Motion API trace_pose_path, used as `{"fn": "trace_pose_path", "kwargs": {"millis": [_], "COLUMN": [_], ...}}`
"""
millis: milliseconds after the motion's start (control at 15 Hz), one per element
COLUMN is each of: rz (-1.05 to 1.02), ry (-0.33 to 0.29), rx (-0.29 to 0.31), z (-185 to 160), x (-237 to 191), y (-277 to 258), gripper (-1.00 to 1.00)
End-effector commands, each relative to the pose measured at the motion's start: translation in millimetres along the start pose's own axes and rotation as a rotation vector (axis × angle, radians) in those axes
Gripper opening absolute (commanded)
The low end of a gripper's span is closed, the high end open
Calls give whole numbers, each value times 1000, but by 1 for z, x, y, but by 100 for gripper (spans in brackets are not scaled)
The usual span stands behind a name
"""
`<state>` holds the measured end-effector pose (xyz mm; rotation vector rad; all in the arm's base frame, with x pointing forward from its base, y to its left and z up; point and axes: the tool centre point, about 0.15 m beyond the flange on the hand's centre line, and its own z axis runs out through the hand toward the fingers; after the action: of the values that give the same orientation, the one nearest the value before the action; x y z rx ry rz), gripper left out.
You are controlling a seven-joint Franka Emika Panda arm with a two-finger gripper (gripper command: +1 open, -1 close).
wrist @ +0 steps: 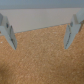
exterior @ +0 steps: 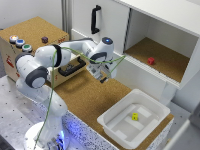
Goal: Close the drawer
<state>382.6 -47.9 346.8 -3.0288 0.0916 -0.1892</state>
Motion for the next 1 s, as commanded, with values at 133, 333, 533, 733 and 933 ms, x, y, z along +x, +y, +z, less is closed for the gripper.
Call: {"fn": "trace_pose_path", "kwargs": {"millis": [133,333,533,733,933], "rz": [-46,-46,-46,-34,-87], "ry": [67,67,67,8,-14], "rx": [-28,-28,-28,-1,-6], "z": [15,15,15,7,7], "x": [-13,-13,-13,-5,-18], "y": [-17,-17,-17,-13,-57], "gripper": [100,100,100,100,100]}}
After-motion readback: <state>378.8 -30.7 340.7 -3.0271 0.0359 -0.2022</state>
